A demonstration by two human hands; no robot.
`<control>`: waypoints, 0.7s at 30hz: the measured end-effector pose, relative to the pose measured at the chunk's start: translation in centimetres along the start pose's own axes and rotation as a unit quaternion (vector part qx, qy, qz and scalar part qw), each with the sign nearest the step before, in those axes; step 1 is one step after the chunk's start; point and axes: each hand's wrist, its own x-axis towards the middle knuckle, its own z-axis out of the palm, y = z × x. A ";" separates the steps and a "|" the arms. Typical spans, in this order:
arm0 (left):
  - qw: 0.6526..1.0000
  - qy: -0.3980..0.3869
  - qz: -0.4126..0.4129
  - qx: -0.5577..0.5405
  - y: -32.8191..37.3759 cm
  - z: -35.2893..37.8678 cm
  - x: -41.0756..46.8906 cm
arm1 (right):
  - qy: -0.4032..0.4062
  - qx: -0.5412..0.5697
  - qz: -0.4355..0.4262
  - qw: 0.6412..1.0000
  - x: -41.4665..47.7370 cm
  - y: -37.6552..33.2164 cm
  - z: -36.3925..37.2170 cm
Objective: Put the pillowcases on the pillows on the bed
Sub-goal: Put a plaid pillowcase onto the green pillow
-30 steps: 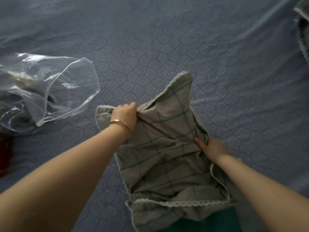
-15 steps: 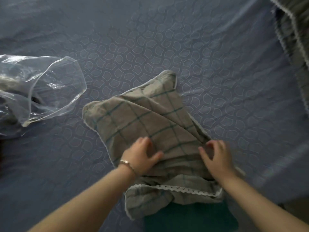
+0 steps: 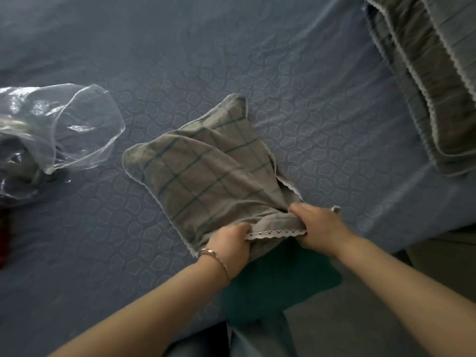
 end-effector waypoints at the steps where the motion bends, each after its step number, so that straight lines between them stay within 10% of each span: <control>1: 0.998 -0.050 0.011 -0.028 0.6 0.4 -0.5 | -0.027 -0.034 -0.025 0.999 -1.0 0.1 -0.5; 5: 0.929 -0.367 0.035 0.044 2.7 5.0 -2.8 | -0.201 -0.153 -0.051 0.966 -5.6 1.0 2.6; 8: 0.905 -0.418 0.000 0.083 0.9 7.7 -1.8 | -0.376 -0.162 0.059 0.910 -8.1 2.0 6.1; 11: 0.938 -0.325 -0.095 -0.076 0.6 6.6 0.1 | -0.223 -0.095 0.188 0.952 -6.5 3.6 6.8; 14: 0.996 -0.041 -0.055 -0.050 0.2 3.2 2.3 | 0.006 0.037 0.265 0.964 -3.1 4.4 7.4; 18: 0.972 0.173 -0.104 -0.118 0.2 -0.6 5.9 | -0.048 0.267 0.346 0.898 0.6 5.0 9.0; 21: 0.963 0.138 -0.166 -0.163 1.4 -2.0 8.2 | -0.072 0.313 0.283 0.904 1.0 4.6 9.8</control>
